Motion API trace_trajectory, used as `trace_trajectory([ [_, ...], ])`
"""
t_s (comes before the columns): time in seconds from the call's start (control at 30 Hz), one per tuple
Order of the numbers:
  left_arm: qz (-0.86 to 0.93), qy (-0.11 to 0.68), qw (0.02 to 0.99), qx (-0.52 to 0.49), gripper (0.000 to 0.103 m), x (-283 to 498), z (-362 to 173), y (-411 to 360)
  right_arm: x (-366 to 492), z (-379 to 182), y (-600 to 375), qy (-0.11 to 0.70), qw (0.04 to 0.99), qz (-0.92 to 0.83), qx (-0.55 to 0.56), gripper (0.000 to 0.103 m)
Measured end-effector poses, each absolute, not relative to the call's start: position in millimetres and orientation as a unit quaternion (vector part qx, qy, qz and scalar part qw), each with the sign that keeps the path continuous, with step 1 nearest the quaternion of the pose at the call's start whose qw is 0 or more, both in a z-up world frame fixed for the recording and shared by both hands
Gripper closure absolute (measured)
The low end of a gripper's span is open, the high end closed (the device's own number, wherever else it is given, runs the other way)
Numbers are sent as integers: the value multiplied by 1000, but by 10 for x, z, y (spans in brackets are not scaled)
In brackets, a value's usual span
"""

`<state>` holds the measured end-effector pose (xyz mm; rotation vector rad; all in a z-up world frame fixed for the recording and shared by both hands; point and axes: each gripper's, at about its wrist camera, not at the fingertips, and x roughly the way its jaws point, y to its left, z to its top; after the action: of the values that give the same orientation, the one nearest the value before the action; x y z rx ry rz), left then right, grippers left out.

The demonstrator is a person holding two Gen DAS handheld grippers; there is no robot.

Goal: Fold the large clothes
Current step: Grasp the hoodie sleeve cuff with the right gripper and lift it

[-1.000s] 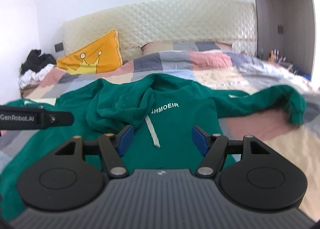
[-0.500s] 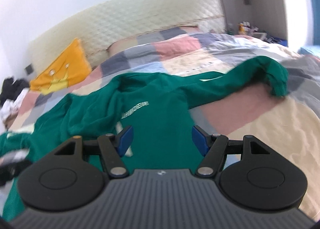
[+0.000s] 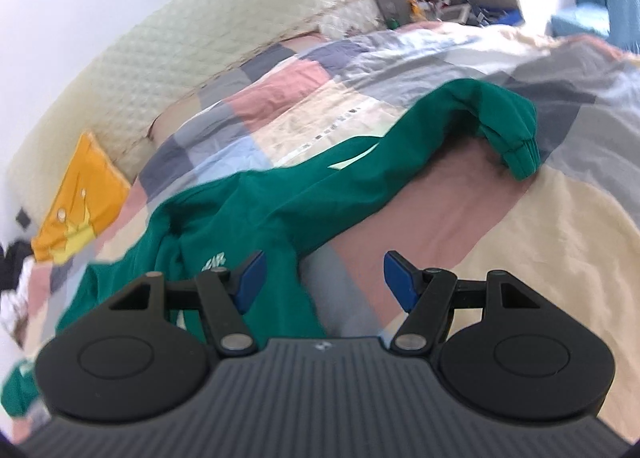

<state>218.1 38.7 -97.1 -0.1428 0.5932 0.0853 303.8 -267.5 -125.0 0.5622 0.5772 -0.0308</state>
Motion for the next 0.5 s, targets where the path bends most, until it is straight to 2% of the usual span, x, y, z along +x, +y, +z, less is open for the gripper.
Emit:
trace_trajectory([
  [0.1,41,300,950,-76,5,2220,-1025,391,3197,-1363,-2838,287,905,-19,315,35],
  [0.23,45,309,947,-79,4,2265,-1097,397,3405,-1540,-3059,278,884,-28,374,16],
  [0.37,49,317,943,-89,4,2322,-1165,426,3601,-1814,-3280,282,840,-34,463,16],
  [0.5,53,325,939,-99,4,2385,-1235,460,3706,-2026,-3504,250,809,-55,530,16],
])
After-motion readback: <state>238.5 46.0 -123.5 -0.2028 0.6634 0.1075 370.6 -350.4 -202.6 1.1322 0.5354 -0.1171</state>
